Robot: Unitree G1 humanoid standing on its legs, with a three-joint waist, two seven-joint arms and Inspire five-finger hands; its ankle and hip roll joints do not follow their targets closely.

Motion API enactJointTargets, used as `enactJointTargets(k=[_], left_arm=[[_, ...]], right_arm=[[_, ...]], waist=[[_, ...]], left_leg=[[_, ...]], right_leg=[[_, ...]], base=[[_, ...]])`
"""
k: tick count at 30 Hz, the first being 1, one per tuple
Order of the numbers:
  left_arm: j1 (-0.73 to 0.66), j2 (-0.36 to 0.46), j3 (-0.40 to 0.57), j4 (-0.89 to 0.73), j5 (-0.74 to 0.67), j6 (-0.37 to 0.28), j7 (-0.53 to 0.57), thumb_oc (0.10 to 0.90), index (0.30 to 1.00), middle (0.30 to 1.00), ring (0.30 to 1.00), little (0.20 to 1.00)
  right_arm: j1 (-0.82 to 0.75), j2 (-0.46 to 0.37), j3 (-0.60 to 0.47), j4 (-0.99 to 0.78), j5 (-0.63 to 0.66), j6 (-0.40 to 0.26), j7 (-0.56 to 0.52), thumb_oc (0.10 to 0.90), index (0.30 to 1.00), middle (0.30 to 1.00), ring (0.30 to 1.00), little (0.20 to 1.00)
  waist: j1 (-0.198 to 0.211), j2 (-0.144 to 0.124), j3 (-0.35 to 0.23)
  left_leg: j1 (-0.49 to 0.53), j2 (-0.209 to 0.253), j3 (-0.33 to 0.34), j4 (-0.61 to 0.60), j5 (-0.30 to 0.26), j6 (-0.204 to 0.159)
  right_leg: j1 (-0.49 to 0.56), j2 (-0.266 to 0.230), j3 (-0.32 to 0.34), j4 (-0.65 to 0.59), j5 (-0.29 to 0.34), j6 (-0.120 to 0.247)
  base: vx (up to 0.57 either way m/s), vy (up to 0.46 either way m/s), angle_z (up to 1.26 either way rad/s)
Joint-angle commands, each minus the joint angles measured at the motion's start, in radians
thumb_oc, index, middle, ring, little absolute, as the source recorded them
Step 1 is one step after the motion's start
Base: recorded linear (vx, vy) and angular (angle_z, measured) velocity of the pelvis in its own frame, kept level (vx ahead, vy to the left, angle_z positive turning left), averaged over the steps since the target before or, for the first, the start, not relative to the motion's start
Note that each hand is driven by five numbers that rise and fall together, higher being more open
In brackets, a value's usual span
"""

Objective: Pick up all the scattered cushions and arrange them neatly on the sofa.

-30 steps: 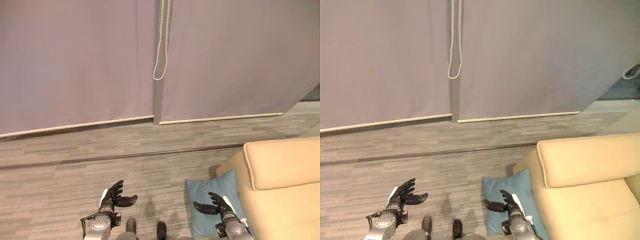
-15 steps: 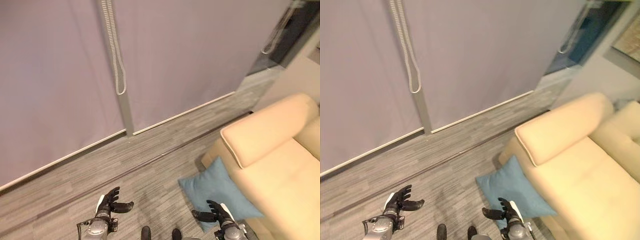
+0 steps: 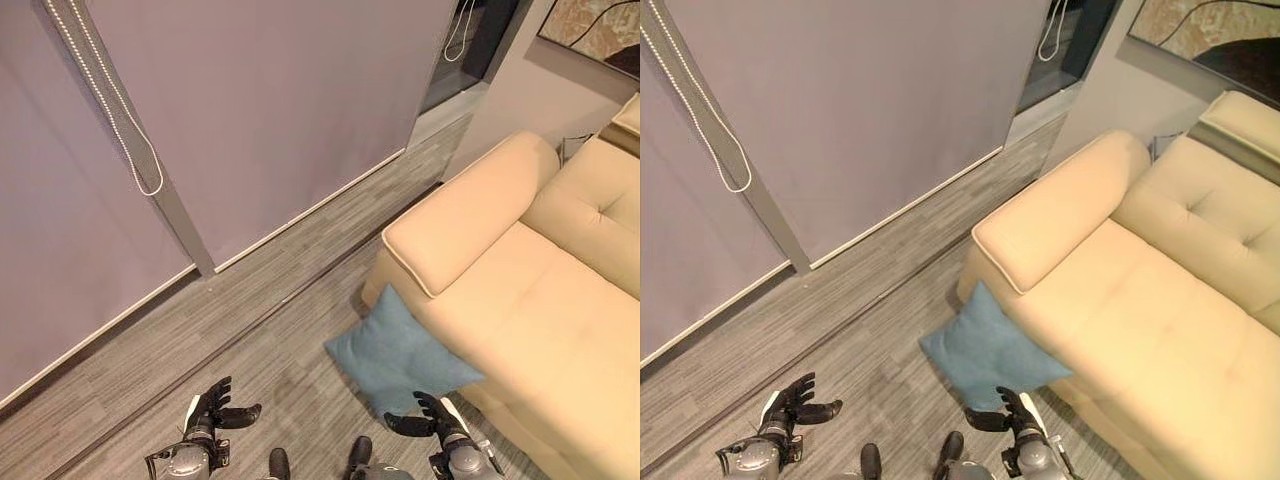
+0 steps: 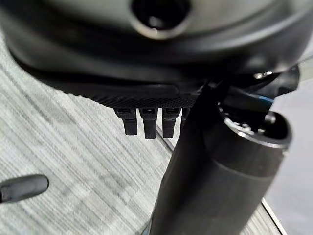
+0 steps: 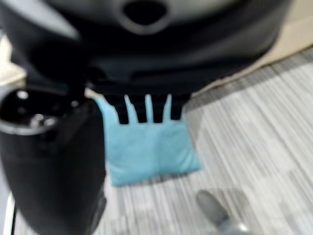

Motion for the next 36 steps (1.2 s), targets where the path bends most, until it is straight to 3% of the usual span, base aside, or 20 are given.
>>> enactJointTargets(k=[1, 3, 5, 8, 11, 15, 21, 27, 29, 30, 31, 34, 36], left_arm=[[-0.043, 0.009, -0.001, -0.101, -0.007, -0.059, -0.009, 0.800, 0.900, 0.900, 0.900, 0.900], [-0.053, -0.001, -0.008, -0.094, -0.018, -0.059, -0.006, 0.800, 0.900, 0.900, 0.900, 0.900], [-0.051, -0.004, -0.010, -0.093, -0.023, -0.055, -0.008, 0.800, 0.900, 0.900, 0.900, 0.900], [-0.047, 0.001, -0.013, -0.088, -0.016, -0.050, -0.009, 0.800, 0.900, 0.900, 0.900, 0.900], [-0.048, 0.004, -0.016, -0.081, -0.018, -0.047, -0.004, 0.800, 0.900, 0.900, 0.900, 0.900], [-0.046, -0.001, -0.023, -0.060, -0.017, -0.044, -0.007, 0.800, 0.900, 0.900, 0.900, 0.900], [-0.040, 0.009, -0.025, -0.040, 0.010, -0.042, -0.016, 0.800, 0.900, 0.900, 0.900, 0.900], [-0.047, 0.033, -0.008, -0.042, 0.009, -0.044, -0.007, 0.800, 0.900, 0.900, 0.900, 0.900], [-0.045, 0.041, 0.000, -0.042, 0.006, -0.045, -0.004, 0.800, 0.900, 0.900, 0.900, 0.900], [-0.043, 0.046, 0.007, -0.039, -0.004, -0.047, 0.001, 0.800, 0.900, 0.900, 0.900, 0.900], [-0.043, 0.046, 0.007, -0.039, -0.004, -0.047, 0.001, 0.800, 0.900, 0.900, 0.900, 0.900], [-0.044, 0.055, 0.019, -0.034, -0.018, -0.051, 0.003, 0.800, 0.900, 0.900, 0.900, 0.900], [-0.037, 0.051, 0.015, -0.048, -0.019, -0.050, -0.003, 0.800, 0.900, 0.900, 0.900, 0.900]], right_arm=[[-0.044, -0.053, -0.008, -0.053, 0.012, -0.051, -0.038, 0.800, 0.900, 0.900, 0.900, 0.900], [-0.048, -0.053, -0.006, -0.037, 0.022, -0.048, -0.040, 0.800, 0.900, 0.900, 0.900, 0.900], [-0.050, -0.054, -0.004, -0.026, 0.023, -0.046, -0.042, 0.800, 0.900, 0.900, 0.900, 0.900], [-0.047, -0.054, 0.000, -0.007, 0.023, -0.045, -0.042, 0.800, 0.900, 0.900, 0.900, 0.900], [-0.047, -0.052, 0.005, 0.017, 0.025, -0.042, -0.047, 0.800, 0.900, 0.900, 0.900, 0.900], [-0.048, -0.055, 0.005, 0.039, 0.022, -0.037, -0.049, 0.800, 0.900, 0.900, 0.900, 0.900], [-0.040, -0.034, 0.013, 0.033, 0.011, -0.036, -0.039, 0.800, 0.900, 0.900, 0.900, 0.900], [-0.061, -0.025, 0.022, 0.018, 0.001, -0.029, -0.039, 0.800, 0.900, 0.900, 0.900, 0.900], [-0.071, -0.027, 0.021, 0.007, 0.005, -0.030, -0.042, 0.800, 0.900, 0.900, 0.900, 0.900], [-0.086, -0.029, 0.023, -0.005, 0.011, -0.032, -0.049, 0.800, 0.900, 0.900, 0.900, 0.900], [-0.086, -0.029, 0.023, -0.005, 0.011, -0.032, -0.049, 0.800, 0.900, 0.900, 0.900, 0.900], [-0.099, -0.037, 0.016, -0.023, 0.020, -0.037, -0.060, 0.800, 0.900, 0.900, 0.900, 0.900], [-0.088, -0.047, 0.009, -0.038, 0.022, -0.039, -0.063, 0.800, 0.900, 0.900, 0.900, 0.900]], waist=[[-0.019, -0.060, -0.012], [-0.004, -0.067, 0.000], [0.002, -0.078, -0.001], [0.014, -0.084, -0.001], [0.032, -0.075, 0.006], [0.043, -0.058, 0.005], [0.034, -0.055, -0.020], [0.042, -0.048, -0.012], [0.046, -0.045, -0.002], [0.063, -0.043, 0.012], [0.063, -0.043, 0.012], [0.075, -0.034, 0.023], [0.060, -0.034, 0.024]], left_leg=[[-0.009, -0.065, -0.034, 0.237, -0.152, -0.040], [-0.070, -0.082, -0.091, 0.304, -0.130, -0.043], [-0.089, -0.086, -0.109, 0.265, -0.158, -0.032], [-0.115, -0.084, -0.155, 0.195, -0.133, -0.032], [-0.164, -0.070, -0.247, 0.120, -0.054, -0.049], [-0.170, -0.068, -0.305, 0.050, -0.019, -0.053], [-0.102, -0.071, -0.245, 0.037, -0.039, -0.021], [-0.086, -0.076, -0.167, 0.051, -0.081, 0.019], [-0.086, -0.073, -0.144, 0.058, -0.089, 0.026], [-0.083, -0.065, -0.108, 0.054, -0.097, 0.027], [-0.083, -0.065, -0.108, 0.054, -0.097, 0.027], [-0.069, -0.054, -0.062, 0.043, -0.101, 0.019], [-0.069, -0.056, -0.058, 0.046, -0.099, 0.016]], right_leg=[[0.081, -0.018, 0.070, -0.090, 0.006, 0.062], [0.106, -0.004, 0.102, -0.111, -0.002, 0.049], [0.118, -0.003, 0.125, -0.120, -0.007, 0.056], [0.137, 0.012, 0.166, -0.124, -0.018, 0.061], [0.155, 0.036, 0.220, -0.126, -0.036, 0.060], [0.182, 0.049, 0.273, -0.121, -0.064, 0.064], [0.179, 0.011, 0.337, -0.088, -0.066, 0.084], [0.101, -0.020, 0.384, -0.021, -0.047, 0.116], [0.066, -0.026, 0.369, 0.011, -0.036, 0.126], [0.032, -0.048, 0.292, 0.022, -0.019, 0.134], [0.032, -0.048, 0.292, 0.023, -0.019, 0.134], [0.003, -0.079, 0.090, -0.003, 0.003, 0.120], [0.007, -0.066, 0.104, -0.015, -0.005, 0.108]], base=[[0.04, -0.064, 0.28], [0.10, -0.059, 0.01], [0.16, -0.005, -0.35], [0.19, 0.027, -0.39], [0.13, 0.053, -0.54], [0.18, 0.114, -0.79], [0.17, 0.173, -0.49], [0.03, 0.130, -0.60], [-0.05, 0.058, -0.69], [-0.07, 0.025, -1.00], [-0.07, 0.005, -1.30], [0.00, -0.055, -0.90], [0.05, -0.084, -0.50]])
